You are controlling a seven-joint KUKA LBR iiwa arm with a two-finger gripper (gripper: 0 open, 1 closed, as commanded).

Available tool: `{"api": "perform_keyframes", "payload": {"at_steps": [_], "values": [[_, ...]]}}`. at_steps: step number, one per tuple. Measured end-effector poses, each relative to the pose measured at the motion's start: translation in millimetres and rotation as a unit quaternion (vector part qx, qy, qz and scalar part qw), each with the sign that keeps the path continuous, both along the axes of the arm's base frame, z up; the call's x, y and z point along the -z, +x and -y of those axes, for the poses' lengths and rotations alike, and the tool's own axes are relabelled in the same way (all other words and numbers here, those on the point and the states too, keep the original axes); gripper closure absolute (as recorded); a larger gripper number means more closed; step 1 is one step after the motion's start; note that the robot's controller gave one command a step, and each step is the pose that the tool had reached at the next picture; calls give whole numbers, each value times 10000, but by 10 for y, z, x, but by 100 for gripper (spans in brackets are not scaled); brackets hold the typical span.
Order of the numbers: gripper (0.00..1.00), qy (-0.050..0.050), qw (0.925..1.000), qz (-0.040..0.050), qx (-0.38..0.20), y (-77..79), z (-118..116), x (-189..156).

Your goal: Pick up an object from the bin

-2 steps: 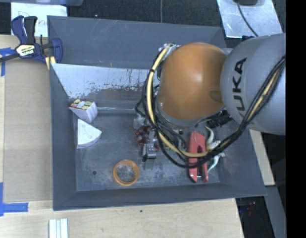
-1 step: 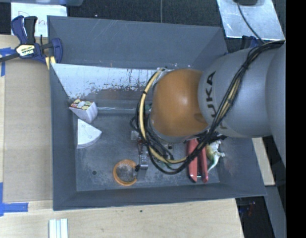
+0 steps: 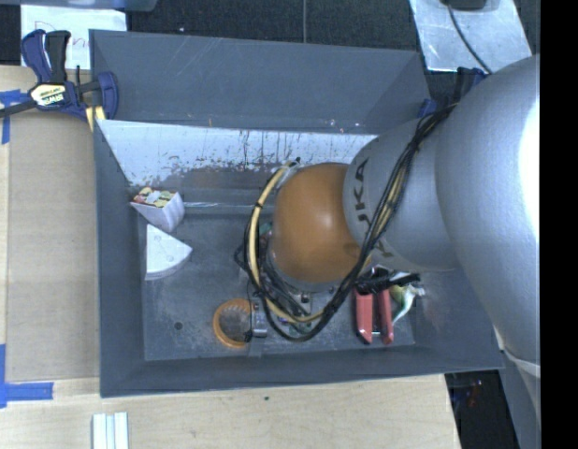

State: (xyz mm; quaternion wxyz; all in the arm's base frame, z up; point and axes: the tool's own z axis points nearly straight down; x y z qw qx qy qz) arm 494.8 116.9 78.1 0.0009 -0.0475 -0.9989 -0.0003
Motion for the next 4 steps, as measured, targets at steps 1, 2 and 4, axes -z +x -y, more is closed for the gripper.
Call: {"api": "perform_keyframes", "payload": {"at_steps": [1, 2, 4], "values": [[0, 7, 9960, 49, 888, 216, -14, -494], [0, -6, 9970, -34, 779, 249, 142, 104], [100, 29, 9934, 89, 1147, -118, -326, 71]]}}
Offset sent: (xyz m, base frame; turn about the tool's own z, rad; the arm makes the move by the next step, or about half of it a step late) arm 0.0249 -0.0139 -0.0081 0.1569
